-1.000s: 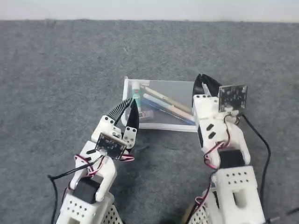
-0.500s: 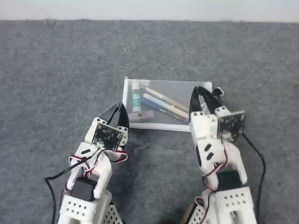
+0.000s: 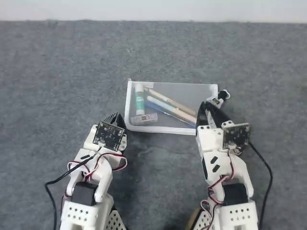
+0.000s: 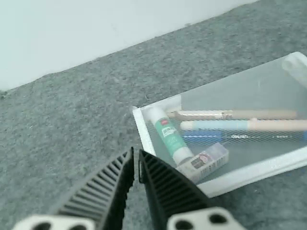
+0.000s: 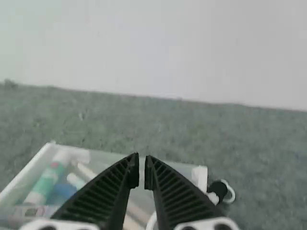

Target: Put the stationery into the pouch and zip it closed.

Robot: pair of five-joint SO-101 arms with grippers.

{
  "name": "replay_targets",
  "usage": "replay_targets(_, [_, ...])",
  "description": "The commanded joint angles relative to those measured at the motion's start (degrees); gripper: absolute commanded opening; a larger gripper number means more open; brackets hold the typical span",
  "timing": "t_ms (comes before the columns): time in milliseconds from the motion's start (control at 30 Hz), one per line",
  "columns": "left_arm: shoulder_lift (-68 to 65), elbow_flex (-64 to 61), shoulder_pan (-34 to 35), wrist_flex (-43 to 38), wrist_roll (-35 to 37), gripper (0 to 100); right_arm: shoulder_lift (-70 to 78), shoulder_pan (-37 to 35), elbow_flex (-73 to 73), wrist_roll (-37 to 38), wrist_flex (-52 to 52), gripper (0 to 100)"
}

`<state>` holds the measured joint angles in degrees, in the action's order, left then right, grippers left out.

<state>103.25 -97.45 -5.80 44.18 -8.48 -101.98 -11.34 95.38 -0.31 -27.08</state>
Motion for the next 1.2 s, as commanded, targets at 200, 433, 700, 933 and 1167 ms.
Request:
replay_targets(200, [-0.1,0.8,0.5,7.6,-0.2,1,-1.5,0.4,1.1,-0.6,-23.2,0.7])
replay_targets(433, [-0.1,0.8,0.1,11.1,-0.2,1,-1.4,0.7,1.1,-0.4,-39.3,0.7])
replay_targets(700, [0.2,0.8,0.1,12.8,-0.2,1,-1.4,0.2,1.1,-0.5,-47.5,0.7])
replay_targets(933, [0.3,0.8,0.0,21.4,-0.2,1,-1.4,0.1,1.1,-0.5,-47.6,0.7])
replay_targets(1167, [0.3,0.8,0.3,27.7,0.6,1,-1.4,0.3,1.1,-0.5,-47.6,0.7])
